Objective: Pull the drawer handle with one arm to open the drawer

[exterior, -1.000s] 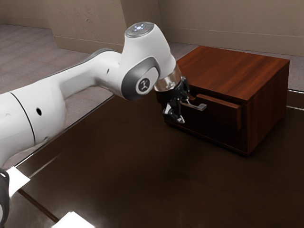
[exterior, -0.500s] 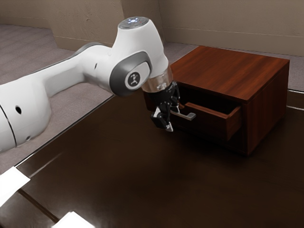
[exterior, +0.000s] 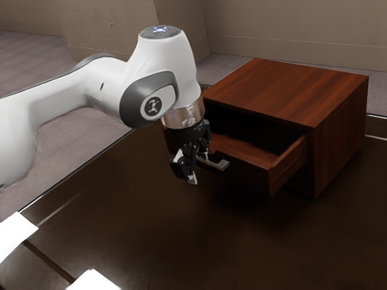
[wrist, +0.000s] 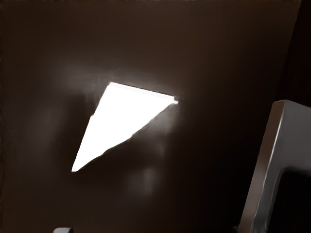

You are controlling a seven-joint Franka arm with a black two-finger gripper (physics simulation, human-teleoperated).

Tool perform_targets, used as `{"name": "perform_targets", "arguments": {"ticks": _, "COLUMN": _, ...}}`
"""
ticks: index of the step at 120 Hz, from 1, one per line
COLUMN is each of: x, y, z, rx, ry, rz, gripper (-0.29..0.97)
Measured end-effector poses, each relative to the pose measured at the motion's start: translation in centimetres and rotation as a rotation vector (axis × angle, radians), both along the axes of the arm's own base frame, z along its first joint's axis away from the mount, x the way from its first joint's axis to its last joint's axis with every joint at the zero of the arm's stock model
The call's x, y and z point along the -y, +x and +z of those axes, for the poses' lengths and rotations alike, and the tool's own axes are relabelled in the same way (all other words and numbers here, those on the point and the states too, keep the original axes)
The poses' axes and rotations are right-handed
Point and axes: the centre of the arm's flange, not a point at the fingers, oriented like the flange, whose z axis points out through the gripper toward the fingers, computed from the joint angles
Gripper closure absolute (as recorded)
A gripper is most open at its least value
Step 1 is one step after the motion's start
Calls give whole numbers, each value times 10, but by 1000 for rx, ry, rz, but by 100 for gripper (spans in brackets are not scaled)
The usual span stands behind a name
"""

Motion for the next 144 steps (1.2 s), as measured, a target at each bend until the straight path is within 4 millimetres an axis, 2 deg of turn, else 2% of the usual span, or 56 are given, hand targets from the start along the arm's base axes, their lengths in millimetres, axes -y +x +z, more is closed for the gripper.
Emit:
{"name": "perform_targets", "arguments": {"ticks": 38, "x": -1, "y": -38, "z": 6, "rx": -25, "ry": 21, "rz": 16, "gripper": 27}}
{"name": "perform_targets", "arguments": {"ticks": 54, "x": 6, "y": -52, "z": 6, "rx": -35, "ry": 24, "rz": 15, "gripper": 26}}
{"name": "perform_targets", "arguments": {"ticks": 76, "x": 11, "y": -55, "z": 3, "rx": -43, "ry": 21, "rz": 15, "gripper": 26}}
{"name": "perform_targets", "arguments": {"ticks": 144, "x": 17, "y": -55, "z": 14, "rx": -29, "ry": 22, "rz": 16, "gripper": 7}}
